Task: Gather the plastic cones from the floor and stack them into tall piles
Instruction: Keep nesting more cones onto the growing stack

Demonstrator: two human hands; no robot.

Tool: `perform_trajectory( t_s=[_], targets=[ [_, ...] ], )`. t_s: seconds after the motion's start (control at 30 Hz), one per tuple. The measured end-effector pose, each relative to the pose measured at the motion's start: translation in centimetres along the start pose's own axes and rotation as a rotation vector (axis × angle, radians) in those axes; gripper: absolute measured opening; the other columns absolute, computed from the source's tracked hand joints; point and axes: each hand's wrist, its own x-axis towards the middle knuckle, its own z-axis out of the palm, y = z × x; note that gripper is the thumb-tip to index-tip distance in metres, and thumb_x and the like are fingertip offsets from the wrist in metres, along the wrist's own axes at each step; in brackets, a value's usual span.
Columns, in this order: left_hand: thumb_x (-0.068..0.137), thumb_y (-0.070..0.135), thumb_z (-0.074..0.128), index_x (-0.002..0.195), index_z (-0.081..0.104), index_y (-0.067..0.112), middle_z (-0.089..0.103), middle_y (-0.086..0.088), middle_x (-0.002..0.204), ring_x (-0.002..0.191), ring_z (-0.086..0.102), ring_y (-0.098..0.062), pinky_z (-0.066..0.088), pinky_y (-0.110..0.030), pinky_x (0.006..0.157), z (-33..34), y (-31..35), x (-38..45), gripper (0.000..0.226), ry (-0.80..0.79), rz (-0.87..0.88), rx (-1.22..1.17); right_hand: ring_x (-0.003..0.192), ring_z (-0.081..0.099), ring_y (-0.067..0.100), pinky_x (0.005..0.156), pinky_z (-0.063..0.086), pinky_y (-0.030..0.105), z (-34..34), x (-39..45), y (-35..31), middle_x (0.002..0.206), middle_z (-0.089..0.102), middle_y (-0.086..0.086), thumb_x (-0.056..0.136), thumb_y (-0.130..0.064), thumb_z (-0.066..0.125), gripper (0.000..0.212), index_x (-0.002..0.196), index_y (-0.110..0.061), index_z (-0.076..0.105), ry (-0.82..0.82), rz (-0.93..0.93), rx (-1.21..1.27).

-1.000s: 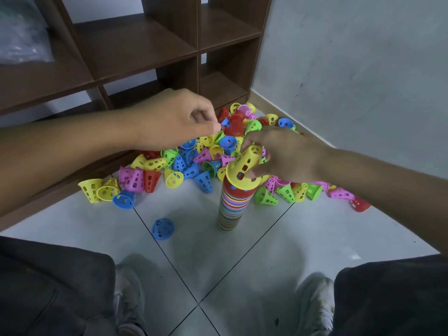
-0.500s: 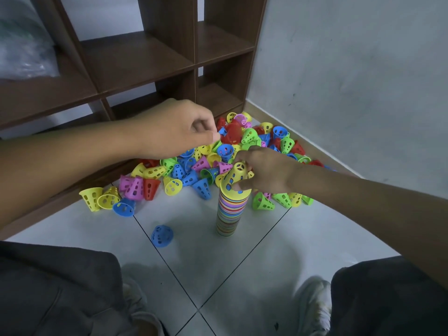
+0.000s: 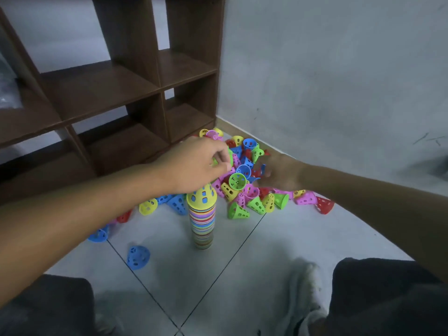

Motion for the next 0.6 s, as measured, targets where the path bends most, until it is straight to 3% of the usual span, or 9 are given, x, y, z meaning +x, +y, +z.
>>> perform_trajectory(
  t_s=[0.13, 0.23, 0.33, 0.47, 0.6],
  targets=[
    [0.093, 0.029, 0.067, 0.092, 0.07, 0.019, 0.07, 0.011, 0.089, 0.083, 0.06, 0.001, 0.043, -0.013, 0.073, 5.8, 0.9, 2.9, 0.011, -0.041, 0.029, -0.018, 0.107, 0.061, 0.024, 0.093, 0.052, 0.038, 2.7, 1.3, 5.7, 0.119, 0.064, 0.001, 0.088, -0.051, 0.068, 0.043, 0.123, -0.025, 0.062, 0.037, 0.081, 0.107],
    [0.092, 0.031, 0.066, 0.092, 0.069, 0.021, 0.069, 0.011, 0.092, 0.086, 0.06, -0.002, 0.051, -0.03, 0.08, 10.6, 1.1, 5.5, 0.011, -0.08, 0.024, -0.034, 0.102, 0.063, 0.025, 0.086, 0.053, 0.034, 5.9, 2.1, 10.0, 0.116, 0.065, 0.005, 0.09, -0.044, 0.07, 0.044, 0.127, -0.021, 0.059, 0.052, 0.137, 0.233],
    [0.093, 0.034, 0.066, 0.106, 0.067, 0.021, 0.063, 0.003, 0.116, 0.108, 0.059, -0.017, 0.049, -0.036, 0.091, 15.5, 0.2, 7.7, 0.018, -0.129, -0.085, -0.034, 0.112, 0.06, 0.028, 0.094, 0.05, 0.036, 9.0, 3.6, 14.2, 0.127, 0.062, 0.008, 0.091, -0.042, 0.07, 0.052, 0.134, -0.017, 0.054, 0.018, 0.192, 0.22],
    [0.088, 0.047, 0.07, 0.14, 0.043, 0.03, 0.019, -0.005, 0.155, 0.144, 0.024, -0.034, 0.033, -0.053, 0.114, 22.2, -2.0, 9.4, 0.061, -0.367, -0.273, 0.137, 0.122, 0.053, 0.033, 0.097, 0.045, 0.037, 12.3, 6.0, 18.6, 0.14, 0.051, 0.014, 0.088, -0.042, 0.074, 0.071, 0.146, -0.016, 0.044, -0.037, 0.24, 0.234],
    [0.085, 0.046, 0.075, 0.155, 0.02, 0.033, -0.009, -0.003, 0.163, 0.149, 0.002, -0.038, 0.032, -0.055, 0.113, 27.3, -4.7, 10.4, 0.09, -0.416, -0.438, 0.122, 0.143, 0.031, 0.041, 0.117, 0.029, 0.054, 15.2, 8.8, 21.0, 0.159, 0.031, 0.016, 0.079, -0.056, 0.077, 0.095, 0.155, -0.027, 0.028, -0.036, 0.211, 0.191]
  ],
)
